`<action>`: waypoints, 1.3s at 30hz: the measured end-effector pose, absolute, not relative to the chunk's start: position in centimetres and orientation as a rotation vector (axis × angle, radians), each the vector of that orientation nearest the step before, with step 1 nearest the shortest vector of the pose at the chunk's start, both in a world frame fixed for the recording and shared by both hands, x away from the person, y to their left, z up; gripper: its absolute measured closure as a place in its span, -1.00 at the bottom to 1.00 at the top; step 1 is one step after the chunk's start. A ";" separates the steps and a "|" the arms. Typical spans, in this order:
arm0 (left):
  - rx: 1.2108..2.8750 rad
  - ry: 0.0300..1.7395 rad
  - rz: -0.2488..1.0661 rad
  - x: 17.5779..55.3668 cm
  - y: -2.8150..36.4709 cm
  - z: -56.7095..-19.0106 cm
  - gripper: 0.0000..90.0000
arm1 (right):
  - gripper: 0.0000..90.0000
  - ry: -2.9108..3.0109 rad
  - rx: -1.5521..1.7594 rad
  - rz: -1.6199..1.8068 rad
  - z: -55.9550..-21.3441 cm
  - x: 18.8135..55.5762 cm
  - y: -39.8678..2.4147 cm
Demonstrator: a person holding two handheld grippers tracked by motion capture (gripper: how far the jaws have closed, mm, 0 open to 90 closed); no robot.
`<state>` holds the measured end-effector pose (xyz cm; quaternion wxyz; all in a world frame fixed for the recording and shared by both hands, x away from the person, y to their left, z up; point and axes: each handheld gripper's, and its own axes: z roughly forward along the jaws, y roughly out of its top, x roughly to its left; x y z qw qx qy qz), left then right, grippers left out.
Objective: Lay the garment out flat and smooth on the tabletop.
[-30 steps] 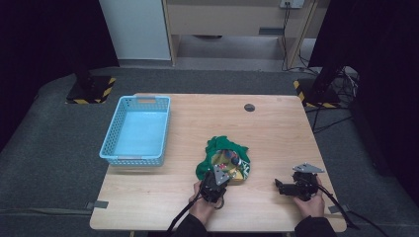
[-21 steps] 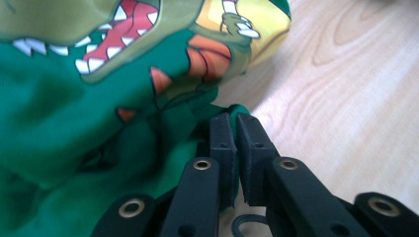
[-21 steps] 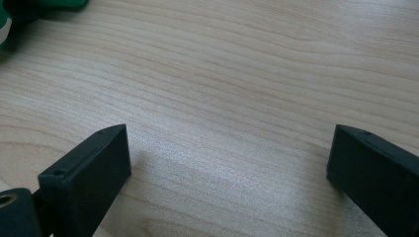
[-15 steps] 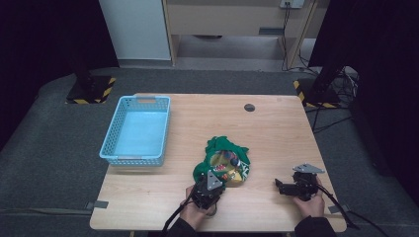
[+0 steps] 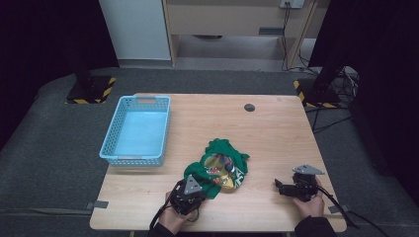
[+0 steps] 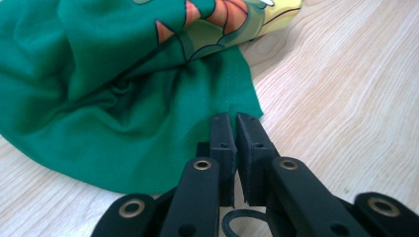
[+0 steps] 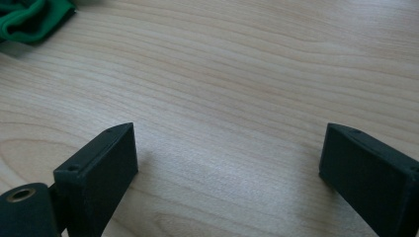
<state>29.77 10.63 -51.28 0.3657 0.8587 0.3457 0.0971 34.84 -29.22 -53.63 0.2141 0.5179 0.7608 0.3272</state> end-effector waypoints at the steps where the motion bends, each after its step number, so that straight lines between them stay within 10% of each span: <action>1: 2.207 0.890 0.250 29.7 10.7 -51.3 0.91 | -0.81 2.120 1.439 0.911 -53.5 34.8 -29.1; 39: 2.168 0.909 0.217 29.2 11.1 -52.5 0.90 | -0.18 2.132 1.309 1.085 -50.9 40.6 -20.1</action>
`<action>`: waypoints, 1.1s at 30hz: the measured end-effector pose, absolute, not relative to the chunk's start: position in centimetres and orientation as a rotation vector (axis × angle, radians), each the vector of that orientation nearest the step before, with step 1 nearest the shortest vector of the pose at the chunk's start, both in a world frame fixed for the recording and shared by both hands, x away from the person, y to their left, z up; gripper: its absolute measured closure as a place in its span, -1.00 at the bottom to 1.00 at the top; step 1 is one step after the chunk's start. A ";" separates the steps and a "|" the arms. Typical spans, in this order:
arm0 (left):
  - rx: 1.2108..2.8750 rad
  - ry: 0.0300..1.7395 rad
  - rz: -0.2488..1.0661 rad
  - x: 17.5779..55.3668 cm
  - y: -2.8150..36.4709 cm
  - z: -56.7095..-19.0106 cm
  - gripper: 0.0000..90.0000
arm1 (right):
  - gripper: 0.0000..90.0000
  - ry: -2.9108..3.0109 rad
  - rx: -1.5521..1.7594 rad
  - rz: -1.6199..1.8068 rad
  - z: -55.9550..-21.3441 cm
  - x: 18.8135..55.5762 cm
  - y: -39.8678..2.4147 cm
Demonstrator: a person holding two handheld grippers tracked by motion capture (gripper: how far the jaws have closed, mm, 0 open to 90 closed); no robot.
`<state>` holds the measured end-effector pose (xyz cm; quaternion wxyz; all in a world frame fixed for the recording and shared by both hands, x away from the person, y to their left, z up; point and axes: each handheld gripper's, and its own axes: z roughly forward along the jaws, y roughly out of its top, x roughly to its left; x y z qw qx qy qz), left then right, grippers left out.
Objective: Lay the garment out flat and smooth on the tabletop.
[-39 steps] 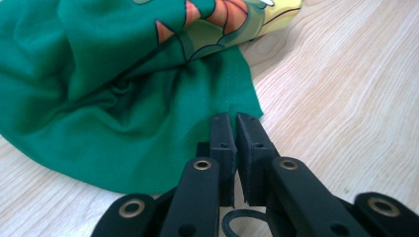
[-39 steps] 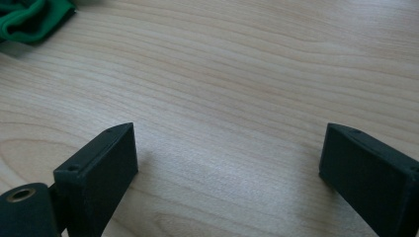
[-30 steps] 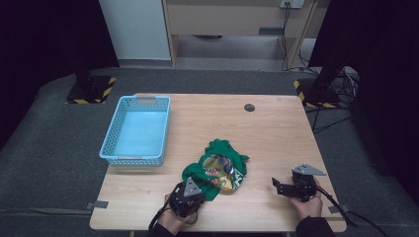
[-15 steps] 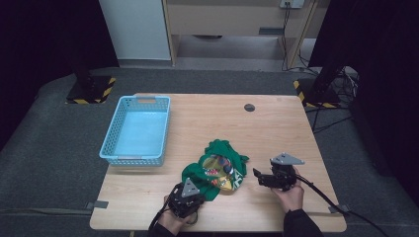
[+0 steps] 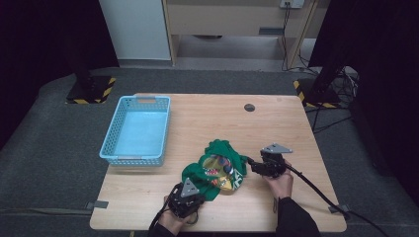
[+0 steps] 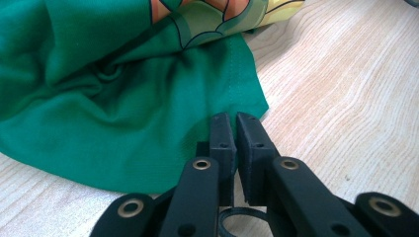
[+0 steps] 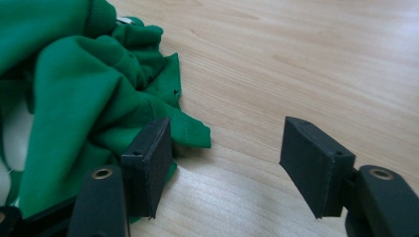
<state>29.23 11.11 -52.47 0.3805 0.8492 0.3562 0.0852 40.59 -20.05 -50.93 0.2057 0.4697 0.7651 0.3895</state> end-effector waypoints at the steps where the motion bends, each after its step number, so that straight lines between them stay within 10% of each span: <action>1: 2.167 0.909 0.218 29.2 11.1 -52.5 0.90 | -0.17 2.138 1.329 1.095 -51.1 40.8 -20.0; 24: 2.164 0.911 0.218 29.2 11.1 -52.5 0.90 | 0.02 2.192 1.324 1.042 -53.4 42.3 -17.7; 33: 2.163 0.912 0.220 29.2 11.1 -52.5 0.90 | 0.71 2.212 1.239 1.061 -53.5 41.5 -16.9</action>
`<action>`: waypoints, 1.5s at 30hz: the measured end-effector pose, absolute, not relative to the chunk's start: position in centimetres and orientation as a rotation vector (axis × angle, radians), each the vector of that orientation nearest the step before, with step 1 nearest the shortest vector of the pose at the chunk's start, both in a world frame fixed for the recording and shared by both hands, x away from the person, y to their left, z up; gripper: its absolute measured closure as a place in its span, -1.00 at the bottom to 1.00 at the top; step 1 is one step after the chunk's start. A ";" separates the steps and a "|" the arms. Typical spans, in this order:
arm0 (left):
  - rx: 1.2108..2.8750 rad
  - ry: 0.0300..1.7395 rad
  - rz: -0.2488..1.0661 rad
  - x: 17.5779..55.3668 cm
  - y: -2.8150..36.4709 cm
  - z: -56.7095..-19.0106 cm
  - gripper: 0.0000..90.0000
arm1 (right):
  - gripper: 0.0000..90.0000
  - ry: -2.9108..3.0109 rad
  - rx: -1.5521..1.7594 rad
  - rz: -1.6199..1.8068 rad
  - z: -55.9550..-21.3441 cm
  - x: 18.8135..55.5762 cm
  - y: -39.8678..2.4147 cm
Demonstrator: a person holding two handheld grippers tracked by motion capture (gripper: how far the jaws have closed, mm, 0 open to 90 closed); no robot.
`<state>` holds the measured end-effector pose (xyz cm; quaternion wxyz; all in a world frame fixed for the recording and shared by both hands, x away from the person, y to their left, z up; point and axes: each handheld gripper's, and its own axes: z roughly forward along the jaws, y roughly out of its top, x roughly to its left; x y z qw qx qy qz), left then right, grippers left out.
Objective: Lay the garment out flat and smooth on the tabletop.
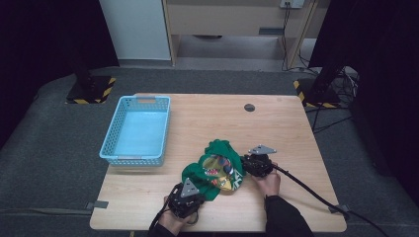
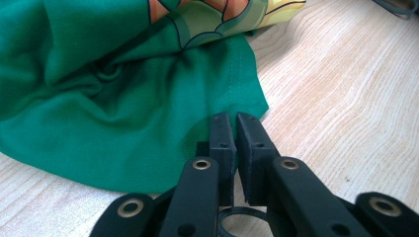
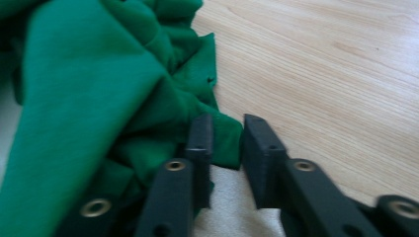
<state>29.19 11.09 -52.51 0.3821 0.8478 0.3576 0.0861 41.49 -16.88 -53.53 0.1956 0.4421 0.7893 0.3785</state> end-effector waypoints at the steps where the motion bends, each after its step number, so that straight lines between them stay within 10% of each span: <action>1: 2.163 0.912 0.219 29.2 11.1 -52.5 0.90 | 0.77 2.209 1.240 1.057 -53.5 41.4 -16.8; 45: 2.228 0.848 0.140 29.6 12.1 -52.1 0.91 | 0.94 1.768 1.502 0.928 -48.1 51.7 -24.2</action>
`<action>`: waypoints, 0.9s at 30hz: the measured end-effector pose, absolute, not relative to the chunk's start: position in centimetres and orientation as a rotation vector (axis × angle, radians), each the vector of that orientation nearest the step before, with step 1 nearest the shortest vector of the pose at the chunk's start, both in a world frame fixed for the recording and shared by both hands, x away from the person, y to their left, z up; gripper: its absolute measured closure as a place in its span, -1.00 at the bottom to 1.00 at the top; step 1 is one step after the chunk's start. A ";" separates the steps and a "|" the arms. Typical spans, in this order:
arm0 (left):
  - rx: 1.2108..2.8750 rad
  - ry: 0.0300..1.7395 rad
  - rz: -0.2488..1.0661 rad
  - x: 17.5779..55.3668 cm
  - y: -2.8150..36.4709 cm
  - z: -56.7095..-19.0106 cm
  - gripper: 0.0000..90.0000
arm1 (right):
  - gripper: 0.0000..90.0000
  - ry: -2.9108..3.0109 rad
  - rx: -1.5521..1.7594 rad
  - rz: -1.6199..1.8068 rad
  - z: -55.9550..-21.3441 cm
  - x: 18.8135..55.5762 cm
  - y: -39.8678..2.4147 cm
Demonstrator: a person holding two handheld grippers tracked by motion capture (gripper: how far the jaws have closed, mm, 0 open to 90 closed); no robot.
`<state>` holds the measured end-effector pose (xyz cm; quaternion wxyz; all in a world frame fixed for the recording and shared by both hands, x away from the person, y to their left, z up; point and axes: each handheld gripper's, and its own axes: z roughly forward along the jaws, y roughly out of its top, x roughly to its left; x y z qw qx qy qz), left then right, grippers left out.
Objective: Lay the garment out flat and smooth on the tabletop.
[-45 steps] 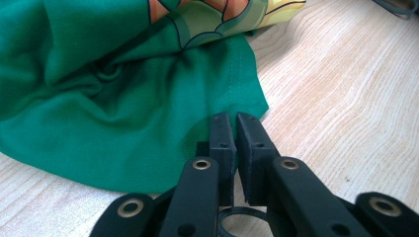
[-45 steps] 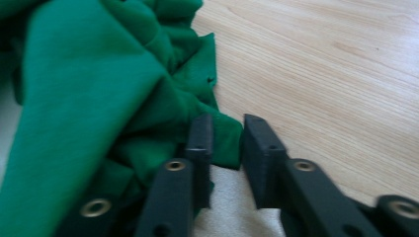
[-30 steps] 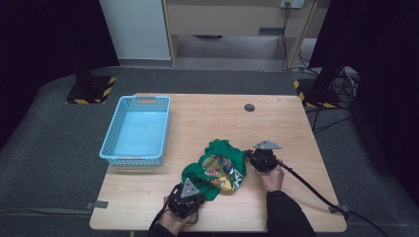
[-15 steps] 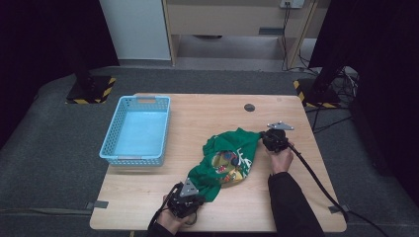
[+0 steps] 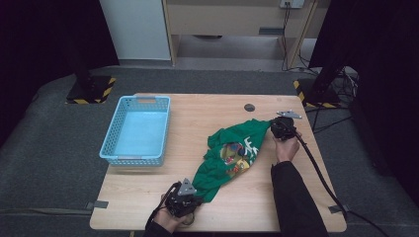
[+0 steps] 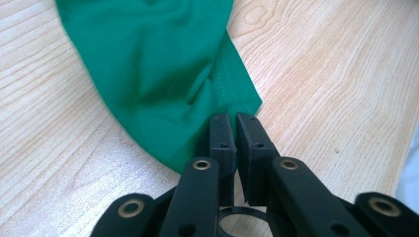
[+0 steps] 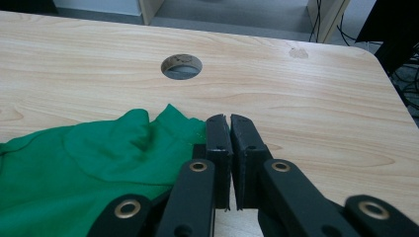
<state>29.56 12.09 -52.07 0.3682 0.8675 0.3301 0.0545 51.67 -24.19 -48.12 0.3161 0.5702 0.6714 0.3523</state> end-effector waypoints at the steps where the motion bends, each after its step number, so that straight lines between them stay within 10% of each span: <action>1: 2.227 0.849 0.140 29.5 12.1 -52.1 0.90 | 0.93 1.779 1.496 0.930 -48.1 51.7 -24.3; 11: 2.165 0.836 0.137 29.3 12.1 -51.2 0.70 | 0.19 1.883 1.405 1.066 -47.5 49.1 -24.2; 27: 1.958 1.115 0.360 33.1 13.8 -48.7 -0.03 | -0.14 2.156 1.197 1.089 -49.3 41.8 -22.0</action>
